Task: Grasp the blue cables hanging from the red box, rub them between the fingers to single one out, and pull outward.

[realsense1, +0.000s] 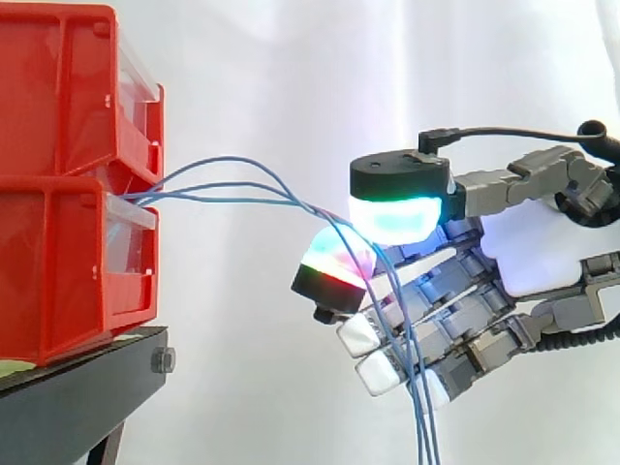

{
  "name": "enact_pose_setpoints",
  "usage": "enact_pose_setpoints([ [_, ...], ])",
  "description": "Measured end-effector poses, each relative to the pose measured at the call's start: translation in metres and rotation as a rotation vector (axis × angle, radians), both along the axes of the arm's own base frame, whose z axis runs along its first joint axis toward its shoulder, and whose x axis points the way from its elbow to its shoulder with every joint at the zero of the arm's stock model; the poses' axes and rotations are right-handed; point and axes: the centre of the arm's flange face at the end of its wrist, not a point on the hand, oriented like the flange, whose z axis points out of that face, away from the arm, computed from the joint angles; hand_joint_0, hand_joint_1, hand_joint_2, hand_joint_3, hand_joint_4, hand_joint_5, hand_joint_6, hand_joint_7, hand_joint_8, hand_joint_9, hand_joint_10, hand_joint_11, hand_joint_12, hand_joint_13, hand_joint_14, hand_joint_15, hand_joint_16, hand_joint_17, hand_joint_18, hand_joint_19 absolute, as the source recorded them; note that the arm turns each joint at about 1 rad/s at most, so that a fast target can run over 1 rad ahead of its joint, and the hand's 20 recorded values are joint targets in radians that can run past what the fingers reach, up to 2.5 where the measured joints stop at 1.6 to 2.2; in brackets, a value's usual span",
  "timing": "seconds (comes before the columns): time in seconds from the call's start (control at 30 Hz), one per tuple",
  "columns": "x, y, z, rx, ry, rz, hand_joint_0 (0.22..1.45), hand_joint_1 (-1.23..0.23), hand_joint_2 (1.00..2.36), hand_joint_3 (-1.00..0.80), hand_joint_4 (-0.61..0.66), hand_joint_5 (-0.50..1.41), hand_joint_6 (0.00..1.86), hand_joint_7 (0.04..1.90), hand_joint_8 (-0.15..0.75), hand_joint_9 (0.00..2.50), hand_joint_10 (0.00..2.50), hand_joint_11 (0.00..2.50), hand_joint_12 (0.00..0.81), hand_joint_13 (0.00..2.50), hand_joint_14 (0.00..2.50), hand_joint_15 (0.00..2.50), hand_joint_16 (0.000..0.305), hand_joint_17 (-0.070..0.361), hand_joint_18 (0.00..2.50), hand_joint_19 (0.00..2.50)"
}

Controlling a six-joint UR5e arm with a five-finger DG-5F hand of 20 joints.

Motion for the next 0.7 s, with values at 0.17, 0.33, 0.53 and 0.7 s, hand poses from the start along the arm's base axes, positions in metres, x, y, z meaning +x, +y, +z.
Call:
enact_pose_setpoints([
  [0.17, 0.0000, 0.0000, 0.0001, 0.000, 0.000, 0.000, 0.71, -0.85, 1.02, -0.23, 0.16, -0.19, 0.81, 0.88, 0.223, 0.71, 0.01, 0.42, 0.326, 0.75, 0.01, 0.35, 0.045, 0.101, 0.65, 0.49],
  [0.33, 0.0002, 0.0000, 0.0005, 0.000, -0.001, 0.000, 0.72, -0.86, 1.02, -0.24, 0.16, -0.19, 0.81, 0.88, 0.223, 0.71, 0.01, 0.41, 0.324, 0.75, 0.01, 0.35, 0.045, 0.101, 0.66, 0.48],
  [0.53, 0.0003, 0.0000, 0.0004, 0.000, -0.001, 0.000, 0.70, -0.85, 1.01, -0.22, 0.17, -0.19, 0.81, 0.89, 0.222, 0.72, 0.01, 0.42, 0.322, 0.75, 0.01, 0.36, 0.045, 0.100, 0.66, 0.49],
  [0.7, 0.0004, 0.0001, 0.0005, 0.000, -0.001, 0.000, 0.65, -0.78, 1.01, -0.19, 0.20, -0.18, 0.81, 0.89, 0.235, 0.73, 0.01, 0.43, 0.332, 0.76, 0.01, 0.37, 0.047, 0.106, 0.66, 0.51],
])
